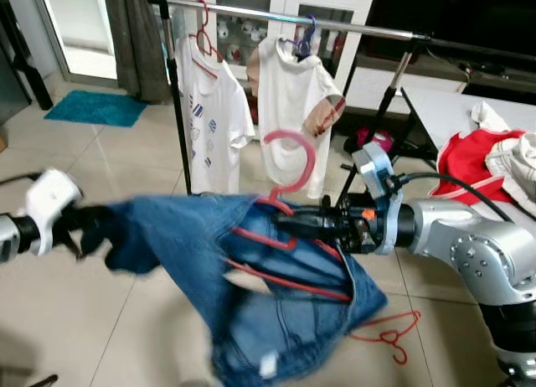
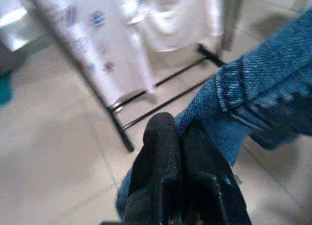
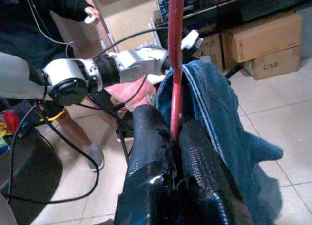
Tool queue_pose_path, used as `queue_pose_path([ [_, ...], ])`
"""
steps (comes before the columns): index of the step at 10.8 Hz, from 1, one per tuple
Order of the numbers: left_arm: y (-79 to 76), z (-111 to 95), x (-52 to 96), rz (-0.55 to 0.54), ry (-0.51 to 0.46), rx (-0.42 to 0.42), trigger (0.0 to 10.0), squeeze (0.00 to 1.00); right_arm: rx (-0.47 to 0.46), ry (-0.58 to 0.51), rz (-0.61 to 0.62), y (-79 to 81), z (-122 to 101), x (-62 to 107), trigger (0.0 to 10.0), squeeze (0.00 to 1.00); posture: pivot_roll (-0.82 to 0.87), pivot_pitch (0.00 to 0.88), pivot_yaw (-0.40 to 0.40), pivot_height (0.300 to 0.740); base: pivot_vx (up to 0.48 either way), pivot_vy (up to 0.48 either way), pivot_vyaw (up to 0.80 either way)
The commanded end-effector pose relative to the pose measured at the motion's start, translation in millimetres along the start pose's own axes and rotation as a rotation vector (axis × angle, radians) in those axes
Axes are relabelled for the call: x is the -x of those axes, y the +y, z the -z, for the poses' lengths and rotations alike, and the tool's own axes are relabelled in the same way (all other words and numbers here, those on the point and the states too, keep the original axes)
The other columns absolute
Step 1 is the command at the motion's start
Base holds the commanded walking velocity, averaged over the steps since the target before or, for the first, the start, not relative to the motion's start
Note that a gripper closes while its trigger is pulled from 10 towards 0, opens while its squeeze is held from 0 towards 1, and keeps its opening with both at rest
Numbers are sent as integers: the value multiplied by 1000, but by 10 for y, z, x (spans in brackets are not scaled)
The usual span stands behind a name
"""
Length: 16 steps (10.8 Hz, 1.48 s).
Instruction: Hang hanger
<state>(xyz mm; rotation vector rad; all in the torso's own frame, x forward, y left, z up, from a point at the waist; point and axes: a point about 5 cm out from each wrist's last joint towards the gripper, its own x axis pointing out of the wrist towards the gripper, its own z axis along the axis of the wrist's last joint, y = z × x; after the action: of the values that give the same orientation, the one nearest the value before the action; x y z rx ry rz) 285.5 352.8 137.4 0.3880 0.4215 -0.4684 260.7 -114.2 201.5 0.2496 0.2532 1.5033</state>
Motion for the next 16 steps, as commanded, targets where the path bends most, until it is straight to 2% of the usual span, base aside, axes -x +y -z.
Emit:
queue_pose_path([
  [1, 95, 94, 43, -129, 28, 108, 0, 0, 24, -36, -11, 57, -85, 51, 10000, 0, -12, 0, -47, 740, 0, 0, 0],
  [2, 146, 221, 63, -255, 60, 236, 0, 0, 19, -44, -11, 60, -91, 63, 10000, 0, -12, 0, -47, 740, 0, 0, 0],
  [4, 200, 405, 134, -426, 93, 446, 0, 0, 15, -53, -7, 61, -96, 74, 10000, 0, -14, 0, -46, 740, 0, 0, 0],
  [6, 203, 439, 143, -463, 69, 499, 0, 0, 13, -59, -3, 58, -103, 76, 10000, 0, -14, 0, -46, 740, 0, 0, 0],
  [7, 176, 351, 78, -400, 4, 484, 0, 0, 12, -60, -1, 54, -103, 70, 10000, 0, -14, 0, -46, 740, 0, 0, 0],
  [8, 184, 198, 16, -363, -83, 459, 10000, 0, 14, -56, 11, 44, -86, 59, 10000, 0, -14, 0, -46, 740, 0, 0, 0],
  [9, 217, 83, 7, -350, -168, 464, 10000, 1000, -9, -53, 22, 30, -69, 61, 10000, 0, -9, 0, -53, 740, 0, 0, 0],
  [11, 305, -114, 74, -327, -276, 419, 10000, 1000, -39, -24, 99, -40, 30, 75, 10000, 0, -9, 0, -50, 740, 0, 0, 0],
  [13, 305, -201, 119, -270, -330, 403, 10000, 1000, -48, 4, 205, -116, 150, 102, 10000, 0, -8, 0, -49, 740, 0, 0, 0],
  [16, 197, -2, 107, -248, -253, 389, 10000, 1000, -79, -13, 320, -195, 237, 130, 10000, 0, -6, 0, -57, 740, 0, 0, 0],
])
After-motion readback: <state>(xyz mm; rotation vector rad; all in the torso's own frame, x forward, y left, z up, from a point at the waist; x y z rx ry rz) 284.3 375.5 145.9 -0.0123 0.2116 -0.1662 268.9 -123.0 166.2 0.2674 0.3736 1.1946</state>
